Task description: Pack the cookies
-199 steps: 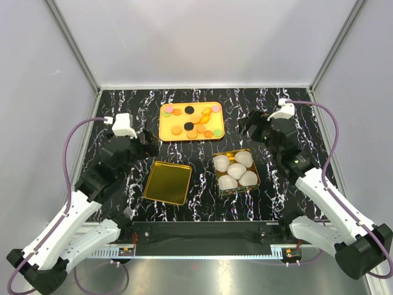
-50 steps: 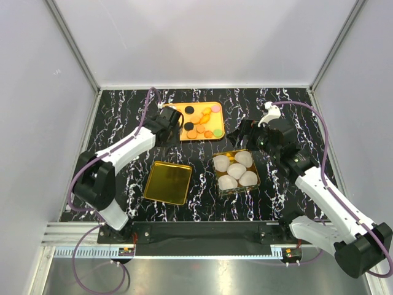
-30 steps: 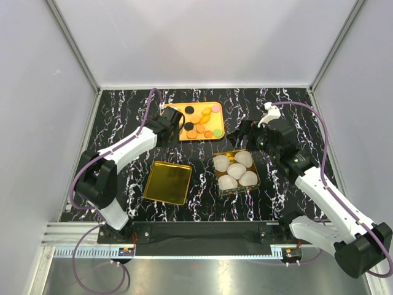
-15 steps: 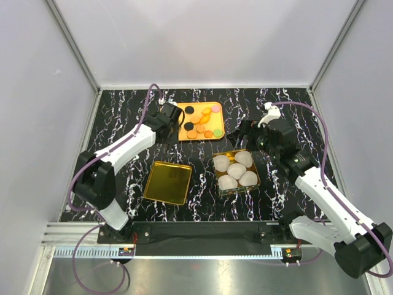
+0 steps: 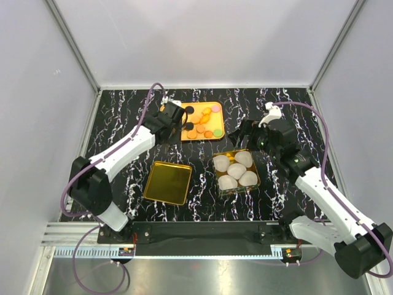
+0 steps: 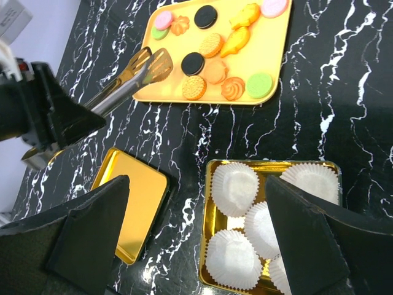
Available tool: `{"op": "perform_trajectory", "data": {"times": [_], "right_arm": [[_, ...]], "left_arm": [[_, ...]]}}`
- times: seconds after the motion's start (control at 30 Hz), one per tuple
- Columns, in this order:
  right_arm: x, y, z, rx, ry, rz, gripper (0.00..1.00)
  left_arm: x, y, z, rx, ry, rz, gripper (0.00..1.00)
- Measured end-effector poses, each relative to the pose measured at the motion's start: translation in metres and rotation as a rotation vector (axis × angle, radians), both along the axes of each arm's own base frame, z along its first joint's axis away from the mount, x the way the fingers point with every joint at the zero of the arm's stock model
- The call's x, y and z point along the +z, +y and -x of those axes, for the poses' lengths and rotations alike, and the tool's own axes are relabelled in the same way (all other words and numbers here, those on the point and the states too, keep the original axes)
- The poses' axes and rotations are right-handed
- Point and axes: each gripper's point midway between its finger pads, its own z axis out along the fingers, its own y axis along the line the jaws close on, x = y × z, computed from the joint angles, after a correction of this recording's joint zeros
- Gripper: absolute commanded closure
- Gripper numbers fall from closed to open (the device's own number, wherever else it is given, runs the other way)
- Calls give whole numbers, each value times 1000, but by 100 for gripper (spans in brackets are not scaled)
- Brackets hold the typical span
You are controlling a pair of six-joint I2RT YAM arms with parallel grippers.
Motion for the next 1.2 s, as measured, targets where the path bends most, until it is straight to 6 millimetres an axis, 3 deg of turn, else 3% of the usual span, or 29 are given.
{"op": "perform_trajectory", "data": {"times": [0.23, 0.43, 0.73, 0.93, 1.2], "right_arm": [[1, -10, 1, -45, -3, 19, 0], [10, -22, 4, -94, -16, 34, 0], [14, -36, 5, -152, -28, 62, 0], [13, -40, 4, -173, -29, 74, 0], [10, -40, 3, -173, -22, 82, 0]], "left_arm": [[19, -28, 24, -95, -22, 7, 61], [38, -66, 51, -201, -53, 32, 61], [39, -112, 100, -338, -39, 57, 60], [38, -132, 128, -403, -25, 72, 60], [29, -137, 140, -411, -5, 79, 60]]}}
